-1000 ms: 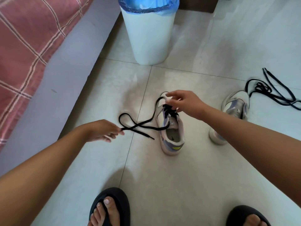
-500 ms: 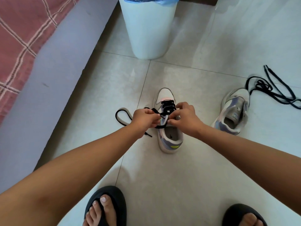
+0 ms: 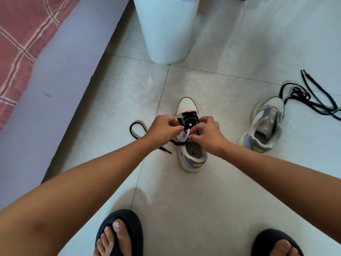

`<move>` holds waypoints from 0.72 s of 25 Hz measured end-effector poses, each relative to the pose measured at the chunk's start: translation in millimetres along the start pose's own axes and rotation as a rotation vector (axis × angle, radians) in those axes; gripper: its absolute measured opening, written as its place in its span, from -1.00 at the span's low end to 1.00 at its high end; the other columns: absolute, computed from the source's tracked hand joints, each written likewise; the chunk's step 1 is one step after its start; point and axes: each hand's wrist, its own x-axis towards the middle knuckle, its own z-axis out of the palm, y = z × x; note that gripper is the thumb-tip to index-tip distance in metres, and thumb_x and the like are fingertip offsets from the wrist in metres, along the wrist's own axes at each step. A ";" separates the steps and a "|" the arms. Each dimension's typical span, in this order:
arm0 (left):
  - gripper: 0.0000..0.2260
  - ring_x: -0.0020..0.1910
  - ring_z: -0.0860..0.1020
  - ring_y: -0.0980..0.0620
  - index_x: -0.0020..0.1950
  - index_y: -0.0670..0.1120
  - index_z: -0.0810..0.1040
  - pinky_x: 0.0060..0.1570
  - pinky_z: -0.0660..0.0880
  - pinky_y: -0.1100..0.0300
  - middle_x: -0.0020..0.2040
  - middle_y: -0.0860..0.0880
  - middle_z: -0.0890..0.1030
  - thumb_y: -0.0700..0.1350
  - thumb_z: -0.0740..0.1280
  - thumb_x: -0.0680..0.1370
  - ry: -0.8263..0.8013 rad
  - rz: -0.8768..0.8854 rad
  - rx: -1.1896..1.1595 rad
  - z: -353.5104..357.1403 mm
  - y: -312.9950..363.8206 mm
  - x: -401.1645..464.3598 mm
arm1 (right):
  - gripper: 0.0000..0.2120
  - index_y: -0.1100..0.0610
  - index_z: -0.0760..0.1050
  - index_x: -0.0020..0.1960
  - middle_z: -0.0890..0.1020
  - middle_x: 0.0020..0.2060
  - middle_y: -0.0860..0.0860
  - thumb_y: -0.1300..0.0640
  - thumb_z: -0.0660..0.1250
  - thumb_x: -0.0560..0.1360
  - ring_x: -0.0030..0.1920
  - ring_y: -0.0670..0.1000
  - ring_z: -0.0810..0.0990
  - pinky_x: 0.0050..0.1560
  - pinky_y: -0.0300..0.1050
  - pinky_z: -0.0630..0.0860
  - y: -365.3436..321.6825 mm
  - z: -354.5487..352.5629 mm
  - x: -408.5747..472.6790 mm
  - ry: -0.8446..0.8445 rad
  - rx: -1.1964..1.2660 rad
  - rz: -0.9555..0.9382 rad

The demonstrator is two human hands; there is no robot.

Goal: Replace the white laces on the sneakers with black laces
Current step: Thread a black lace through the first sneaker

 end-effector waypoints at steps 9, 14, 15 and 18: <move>-0.89 -0.27 0.56 0.01 -0.24 -0.11 0.55 -0.06 0.56 0.01 -0.33 -0.03 0.56 -0.23 0.39 0.48 -0.060 0.107 0.102 -3.9 1.7 2.7 | -0.90 0.09 0.61 -0.10 0.32 0.26 0.06 0.13 0.47 0.41 0.31 0.08 0.26 0.29 -0.16 0.29 0.3 3.7 1.1 0.023 0.080 0.057; -0.95 -0.30 0.47 0.08 -0.16 -0.21 0.58 -0.28 0.40 0.30 -0.28 -0.05 0.54 -0.23 0.38 0.47 -0.076 0.222 0.242 -6.7 -2.2 -2.7 | -0.90 0.04 0.57 -0.17 0.33 0.24 0.06 0.12 0.49 0.39 0.30 0.09 0.28 0.32 -0.11 0.32 1.3 6.8 0.3 0.038 0.122 0.063; -0.94 -0.33 0.44 0.12 -0.15 -0.22 0.58 -0.33 0.35 0.38 -0.29 -0.03 0.53 -0.23 0.37 0.47 -0.077 0.241 0.270 -6.8 -1.8 -4.5 | -0.90 0.05 0.57 -0.17 0.33 0.24 0.06 0.11 0.49 0.39 0.30 0.09 0.27 0.32 -0.11 0.32 1.4 6.9 0.2 0.038 0.119 0.062; -0.97 -0.37 0.41 0.22 -0.15 -0.20 0.57 -0.39 0.31 0.45 -0.34 0.06 0.49 -0.25 0.37 0.47 -0.078 0.259 0.293 -6.4 0.4 -4.4 | -0.90 0.08 0.59 -0.12 0.33 0.25 0.07 0.12 0.48 0.40 0.30 0.09 0.26 0.31 -0.13 0.31 1.7 5.9 -0.2 0.041 0.101 0.055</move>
